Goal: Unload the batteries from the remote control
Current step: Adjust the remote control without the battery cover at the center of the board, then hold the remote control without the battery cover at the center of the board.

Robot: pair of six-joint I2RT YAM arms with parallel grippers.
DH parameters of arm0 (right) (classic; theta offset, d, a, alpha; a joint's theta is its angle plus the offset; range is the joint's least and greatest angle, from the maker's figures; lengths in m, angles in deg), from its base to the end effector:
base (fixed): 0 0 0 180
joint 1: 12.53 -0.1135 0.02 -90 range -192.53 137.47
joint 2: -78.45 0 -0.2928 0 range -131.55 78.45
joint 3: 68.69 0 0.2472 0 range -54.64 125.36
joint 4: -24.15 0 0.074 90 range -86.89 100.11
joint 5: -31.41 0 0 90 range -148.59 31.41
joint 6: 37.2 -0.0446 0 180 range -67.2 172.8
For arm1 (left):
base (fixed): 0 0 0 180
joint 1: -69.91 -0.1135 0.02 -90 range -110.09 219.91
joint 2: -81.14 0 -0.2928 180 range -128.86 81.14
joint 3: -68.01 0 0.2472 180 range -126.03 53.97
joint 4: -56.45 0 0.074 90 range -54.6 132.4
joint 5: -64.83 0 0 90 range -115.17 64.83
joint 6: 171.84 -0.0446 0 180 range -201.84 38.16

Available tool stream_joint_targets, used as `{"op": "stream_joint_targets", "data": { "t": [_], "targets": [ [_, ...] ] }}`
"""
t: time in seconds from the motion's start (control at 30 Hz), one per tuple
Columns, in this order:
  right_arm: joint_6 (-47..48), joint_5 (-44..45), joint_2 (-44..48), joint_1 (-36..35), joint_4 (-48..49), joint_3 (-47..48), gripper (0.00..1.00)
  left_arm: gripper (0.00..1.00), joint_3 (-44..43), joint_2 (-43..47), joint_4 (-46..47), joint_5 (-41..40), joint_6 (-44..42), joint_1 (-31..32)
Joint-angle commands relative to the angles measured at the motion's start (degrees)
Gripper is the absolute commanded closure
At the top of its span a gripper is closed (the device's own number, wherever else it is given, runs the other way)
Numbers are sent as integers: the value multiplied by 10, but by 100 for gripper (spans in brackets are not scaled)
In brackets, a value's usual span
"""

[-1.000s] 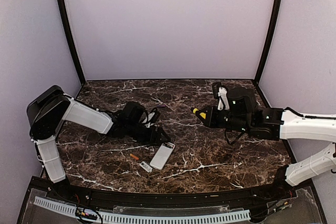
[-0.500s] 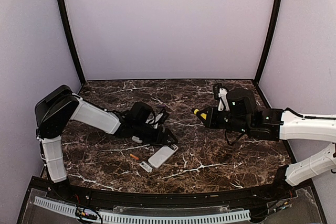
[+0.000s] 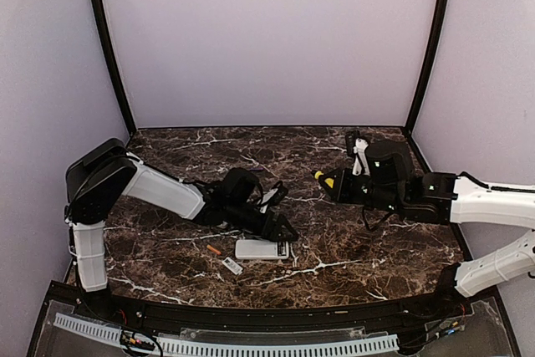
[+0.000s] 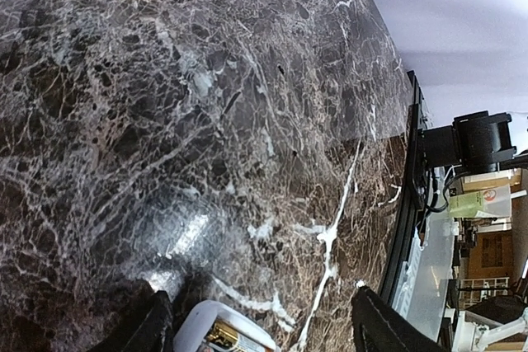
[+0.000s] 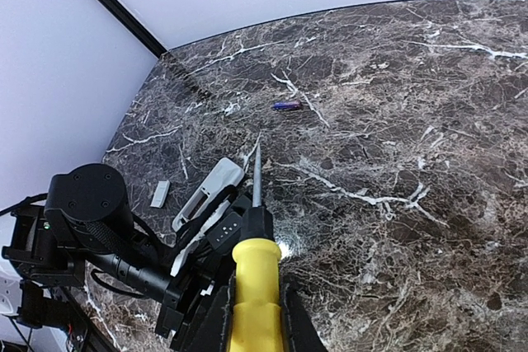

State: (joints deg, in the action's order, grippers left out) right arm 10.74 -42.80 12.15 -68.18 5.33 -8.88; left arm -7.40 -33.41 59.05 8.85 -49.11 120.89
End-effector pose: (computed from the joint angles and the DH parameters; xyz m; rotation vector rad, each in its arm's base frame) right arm 0.1531 0.2025 0.3037 -0.0648 2.0892 0.8030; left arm 0.2466 -0.3440 0.1577 0.7641 2.3680 -1.3867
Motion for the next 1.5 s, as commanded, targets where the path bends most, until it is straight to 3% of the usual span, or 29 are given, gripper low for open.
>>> {"op": "stream_joint_targets", "data": {
  "t": [0.0, 0.17, 0.27, 0.4, 0.53, 0.73, 1.13, 1.47],
  "targets": [
    [-1, 21, 22, 2, -32, -2, 100, 27, 1, 28, -11, -9, -19, 7],
    [-5, 5, 45, 1, -94, -7, 100, 26, 30, 114, -51, -98, -14, 6],
    [-13, -25, 55, 2, -132, -16, 100, 25, 50, 153, -120, -170, 7, 5],
    [-33, -89, 51, -8, -164, -26, 100, 25, 68, 185, -206, -206, 40, 4],
    [-65, -145, 29, -32, -190, -10, 100, 26, 105, 225, -224, -197, 95, 4],
    [-82, -154, -38, -80, -237, 52, 100, 32, 127, 246, -263, -201, 138, 4],
    [-62, -132, -179, -123, -325, 183, 100, 47, 144, 239, -248, -204, 149, 4],
    [-79, -114, -239, -129, -389, 236, 100, 50, 151, 249, -258, -215, 142, 4]
  ]
}}
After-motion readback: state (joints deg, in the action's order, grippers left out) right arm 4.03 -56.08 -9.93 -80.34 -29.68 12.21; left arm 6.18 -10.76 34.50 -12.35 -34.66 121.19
